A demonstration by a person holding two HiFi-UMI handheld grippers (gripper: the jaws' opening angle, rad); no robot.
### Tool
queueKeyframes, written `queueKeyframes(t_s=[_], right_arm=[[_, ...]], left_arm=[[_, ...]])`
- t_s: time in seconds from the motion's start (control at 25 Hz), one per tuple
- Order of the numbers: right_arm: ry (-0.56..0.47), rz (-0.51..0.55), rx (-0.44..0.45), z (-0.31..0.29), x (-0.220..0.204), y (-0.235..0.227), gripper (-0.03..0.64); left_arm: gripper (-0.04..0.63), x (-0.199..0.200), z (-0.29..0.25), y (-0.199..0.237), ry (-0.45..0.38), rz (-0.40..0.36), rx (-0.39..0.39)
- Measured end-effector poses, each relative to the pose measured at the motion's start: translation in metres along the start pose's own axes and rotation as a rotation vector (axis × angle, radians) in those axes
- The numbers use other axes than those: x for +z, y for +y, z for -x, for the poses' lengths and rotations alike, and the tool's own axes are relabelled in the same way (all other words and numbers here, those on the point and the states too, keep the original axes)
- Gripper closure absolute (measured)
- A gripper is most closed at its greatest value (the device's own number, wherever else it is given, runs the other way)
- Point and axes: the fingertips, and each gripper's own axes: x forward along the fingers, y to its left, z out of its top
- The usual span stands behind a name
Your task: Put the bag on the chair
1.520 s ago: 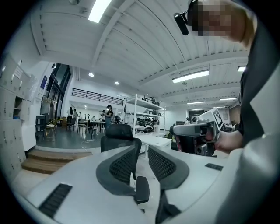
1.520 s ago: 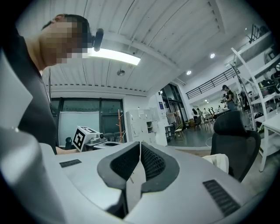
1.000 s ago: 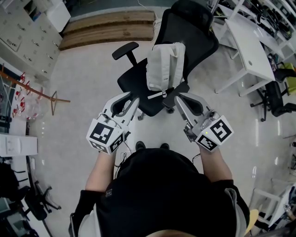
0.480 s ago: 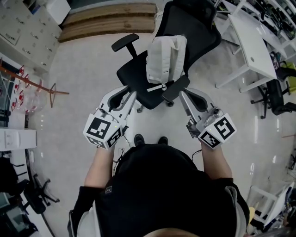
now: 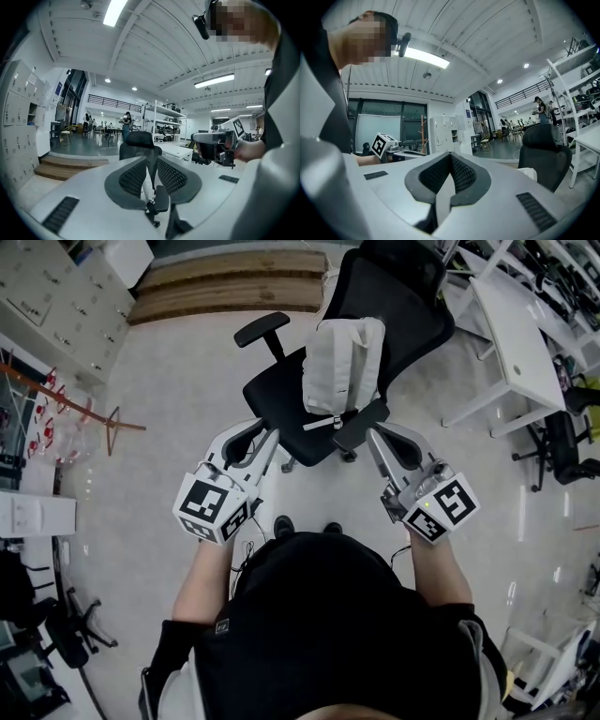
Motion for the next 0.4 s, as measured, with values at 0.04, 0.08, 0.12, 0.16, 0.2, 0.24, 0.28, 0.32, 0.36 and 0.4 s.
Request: queueKeyframes(t_s=[0.04, 0.08, 0.12, 0.16, 0.2, 0.24, 0.28, 0.32, 0.36, 0.4], right_arm=[[0.002, -0.001, 0.004, -0.0002, -0.0002, 0.0007, 0.589], [0.003, -0.001, 0.008, -0.0006, 0.0000, 0.0013, 0.589], [0.003, -0.001, 0.012, -0.0012, 0.0004, 0.0017, 0.589], [0.003, -0.001, 0.016, -0.0017, 0.0006, 0.0020, 0.589], [0.003, -0.001, 0.020, -0.0020, 0.0005, 0.0023, 0.589], [0.003, 0.000, 0.023, -0.0022, 0.0003, 0.0028, 0.589], [0.003, 0.001, 0.025, -0.0022, 0.0002, 0.0033, 0.589], [0.003, 0.001, 0.027, -0.0021, 0.0002, 0.0039, 0.589], [0.002, 0.002, 0.029, -0.0019, 0.0002, 0.0043, 0.589], [0.002, 0.003, 0.030, -0.0017, 0.0002, 0.0048, 0.589]], left_arm=[[0.512, -0.0001, 0.0010, -0.0003, 0.002, 0.002, 0.003], [0.512, 0.0005, 0.0016, -0.0004, 0.002, 0.003, 0.006], [0.512, 0.0011, 0.0019, -0.0002, 0.002, 0.004, 0.008], [0.512, 0.0013, 0.0020, 0.0000, 0.002, 0.005, 0.010], [0.512, 0.0012, 0.0021, 0.0000, 0.002, 0.006, 0.012], [0.512, 0.0009, 0.0023, -0.0001, 0.002, 0.006, 0.013], [0.512, 0.0007, 0.0028, -0.0003, 0.002, 0.006, 0.015], [0.512, 0.0004, 0.0034, -0.0006, 0.003, 0.006, 0.017], [0.512, 0.0000, 0.0039, -0.0009, 0.003, 0.006, 0.018], [0.512, -0.0003, 0.0045, -0.0012, 0.004, 0.006, 0.019]])
